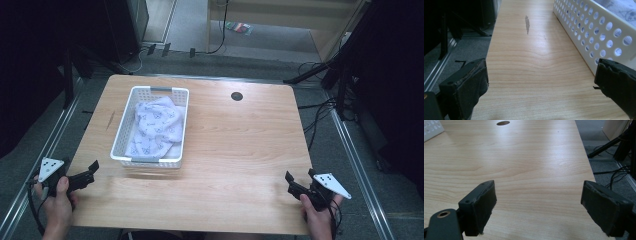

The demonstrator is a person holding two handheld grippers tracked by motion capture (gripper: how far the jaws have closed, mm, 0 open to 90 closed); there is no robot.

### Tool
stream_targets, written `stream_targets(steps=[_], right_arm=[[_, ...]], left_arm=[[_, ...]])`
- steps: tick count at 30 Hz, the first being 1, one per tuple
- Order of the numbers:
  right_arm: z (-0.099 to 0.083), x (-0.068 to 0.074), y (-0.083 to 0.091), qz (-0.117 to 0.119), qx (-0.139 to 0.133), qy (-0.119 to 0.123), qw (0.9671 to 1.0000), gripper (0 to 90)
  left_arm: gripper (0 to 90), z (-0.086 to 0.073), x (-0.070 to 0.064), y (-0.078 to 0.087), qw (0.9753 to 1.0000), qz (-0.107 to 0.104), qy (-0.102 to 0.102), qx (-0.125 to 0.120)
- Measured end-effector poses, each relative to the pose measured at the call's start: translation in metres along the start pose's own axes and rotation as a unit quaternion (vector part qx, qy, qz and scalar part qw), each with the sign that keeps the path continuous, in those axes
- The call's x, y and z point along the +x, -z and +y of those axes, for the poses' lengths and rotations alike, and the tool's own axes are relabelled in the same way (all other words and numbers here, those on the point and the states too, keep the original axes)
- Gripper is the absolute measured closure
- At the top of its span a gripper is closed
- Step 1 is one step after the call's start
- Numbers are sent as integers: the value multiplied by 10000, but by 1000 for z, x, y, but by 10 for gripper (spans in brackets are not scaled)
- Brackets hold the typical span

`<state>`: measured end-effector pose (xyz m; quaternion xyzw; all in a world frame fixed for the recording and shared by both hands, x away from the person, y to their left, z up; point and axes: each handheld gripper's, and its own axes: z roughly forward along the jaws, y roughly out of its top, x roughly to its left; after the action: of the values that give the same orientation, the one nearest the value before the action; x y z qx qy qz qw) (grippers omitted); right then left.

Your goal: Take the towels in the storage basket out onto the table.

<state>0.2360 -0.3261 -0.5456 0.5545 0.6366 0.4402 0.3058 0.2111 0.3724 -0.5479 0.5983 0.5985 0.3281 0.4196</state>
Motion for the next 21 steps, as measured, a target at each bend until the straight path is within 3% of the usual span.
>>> stream_targets(steps=[14,16,18,21], right_arm=[[0,-1,-1,-9,19,-40,10000,133],[0,-1,-1,-9,18,-39,10000,133],[0,-1,-1,-8,27,-40,10000,133],[0,-1,-1,-24,35,-45,10000,133]], left_arm=[[0,6,6,7,9996,100,257,-100],[0,9,5,10,9995,82,242,-160],[0,15,2,16,9997,104,80,-195],[0,21,0,20,9997,26,88,-215]])
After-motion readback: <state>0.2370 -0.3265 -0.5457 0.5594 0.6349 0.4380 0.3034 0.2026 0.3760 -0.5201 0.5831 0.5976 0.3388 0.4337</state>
